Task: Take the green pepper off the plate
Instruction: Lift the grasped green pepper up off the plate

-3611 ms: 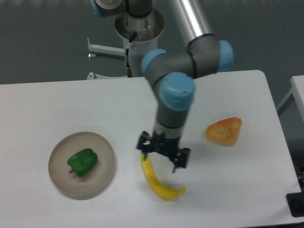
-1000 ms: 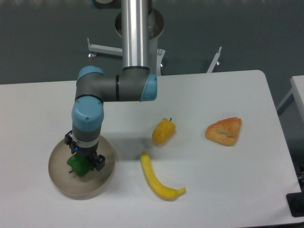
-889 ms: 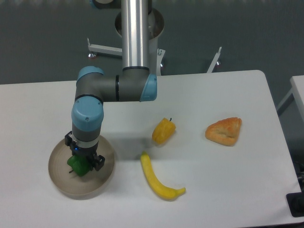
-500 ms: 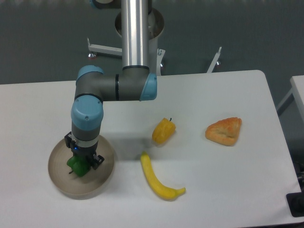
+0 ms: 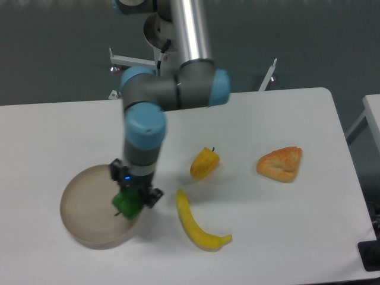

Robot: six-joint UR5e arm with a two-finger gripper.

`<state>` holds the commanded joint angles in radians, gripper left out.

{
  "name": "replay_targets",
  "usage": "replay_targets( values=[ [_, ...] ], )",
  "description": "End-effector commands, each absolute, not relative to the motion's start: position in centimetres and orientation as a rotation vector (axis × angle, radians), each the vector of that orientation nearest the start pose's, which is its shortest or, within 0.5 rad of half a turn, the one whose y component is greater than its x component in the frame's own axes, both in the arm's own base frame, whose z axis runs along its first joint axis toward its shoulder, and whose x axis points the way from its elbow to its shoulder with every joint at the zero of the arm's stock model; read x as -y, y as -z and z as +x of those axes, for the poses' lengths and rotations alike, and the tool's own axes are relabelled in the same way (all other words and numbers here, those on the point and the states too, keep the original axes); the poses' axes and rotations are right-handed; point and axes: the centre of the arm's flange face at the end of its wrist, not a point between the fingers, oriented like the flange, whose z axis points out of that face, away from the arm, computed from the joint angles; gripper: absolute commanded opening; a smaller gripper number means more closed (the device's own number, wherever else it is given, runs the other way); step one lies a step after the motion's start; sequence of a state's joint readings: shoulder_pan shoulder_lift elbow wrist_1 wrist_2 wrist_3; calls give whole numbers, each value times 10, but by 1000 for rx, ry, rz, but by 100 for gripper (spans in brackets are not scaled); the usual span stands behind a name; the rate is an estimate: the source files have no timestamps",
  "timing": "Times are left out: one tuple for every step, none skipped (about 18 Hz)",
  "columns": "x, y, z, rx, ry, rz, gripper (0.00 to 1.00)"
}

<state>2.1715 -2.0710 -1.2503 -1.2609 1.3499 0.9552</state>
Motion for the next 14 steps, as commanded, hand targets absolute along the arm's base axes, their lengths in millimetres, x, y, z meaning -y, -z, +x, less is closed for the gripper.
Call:
replay_targets(
  values=[
    [-657,-388,-290,-535,75,-2834,36],
    [-651,-391,-310,-550,53,-2826,36],
    [-647,-394,-322,-550,34,-2822,36],
    [-645,-397,-329,-547,16,-2826,36],
    [-644,-398,-331,-549,-3,-2835,36],
    [-641,-396,-333,-561,-21,-2851,36],
    [-640,-392,-334,-588,-45,-2870,36],
    [-639,-391,-336,-591,-63,-2884,36],
    [-639,-389,-336,-591,-65,-2891,36],
    [-639,-389,-336,-593,-67,-2889,36],
    [-639,-388,-337,-593,-65,-2890,36],
    [-639,-389,-336,-593,-67,-2889,36],
    [-638,-389,-336,-593,-67,-2889,36],
    [-639,-387,-335,-593,-62,-2890,36]
  ],
)
